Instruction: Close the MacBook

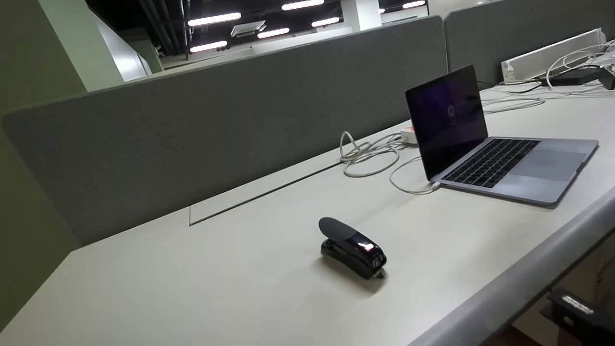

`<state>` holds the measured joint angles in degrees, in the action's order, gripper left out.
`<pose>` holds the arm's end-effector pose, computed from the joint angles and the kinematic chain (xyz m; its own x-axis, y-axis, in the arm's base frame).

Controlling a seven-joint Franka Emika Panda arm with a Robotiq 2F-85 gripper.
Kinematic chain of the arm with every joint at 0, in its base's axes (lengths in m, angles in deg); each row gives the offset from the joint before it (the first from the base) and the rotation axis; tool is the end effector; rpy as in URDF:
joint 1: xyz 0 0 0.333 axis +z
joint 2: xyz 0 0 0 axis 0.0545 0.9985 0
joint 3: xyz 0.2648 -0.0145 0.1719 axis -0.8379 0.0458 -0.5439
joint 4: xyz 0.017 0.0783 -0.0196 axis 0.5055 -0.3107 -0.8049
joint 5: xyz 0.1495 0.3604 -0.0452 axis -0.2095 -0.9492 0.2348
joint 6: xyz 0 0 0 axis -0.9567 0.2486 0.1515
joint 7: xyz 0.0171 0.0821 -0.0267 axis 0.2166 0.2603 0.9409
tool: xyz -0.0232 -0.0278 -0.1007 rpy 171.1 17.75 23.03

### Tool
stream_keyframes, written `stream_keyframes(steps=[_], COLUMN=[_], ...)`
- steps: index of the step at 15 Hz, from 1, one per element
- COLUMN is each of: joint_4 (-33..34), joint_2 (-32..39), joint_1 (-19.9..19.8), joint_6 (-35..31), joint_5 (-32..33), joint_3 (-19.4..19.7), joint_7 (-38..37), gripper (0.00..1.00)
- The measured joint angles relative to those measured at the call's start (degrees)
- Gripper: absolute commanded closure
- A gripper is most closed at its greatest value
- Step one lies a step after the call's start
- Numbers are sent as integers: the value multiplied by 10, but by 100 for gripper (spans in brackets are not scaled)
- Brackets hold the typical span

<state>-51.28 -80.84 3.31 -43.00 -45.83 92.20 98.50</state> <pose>0.4137 -0.1434 0.4563 0.8519 0.4808 0.2074 0.4807 -0.8752 0.0541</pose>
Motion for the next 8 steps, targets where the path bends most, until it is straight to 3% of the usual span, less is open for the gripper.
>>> stream_keyframes(steps=[8], joint_4=[83], joint_2=[151], joint_1=[-21], joint_6=[-65], joint_5=[-72], joint_3=[-14], joint_7=[-12], gripper=[0])
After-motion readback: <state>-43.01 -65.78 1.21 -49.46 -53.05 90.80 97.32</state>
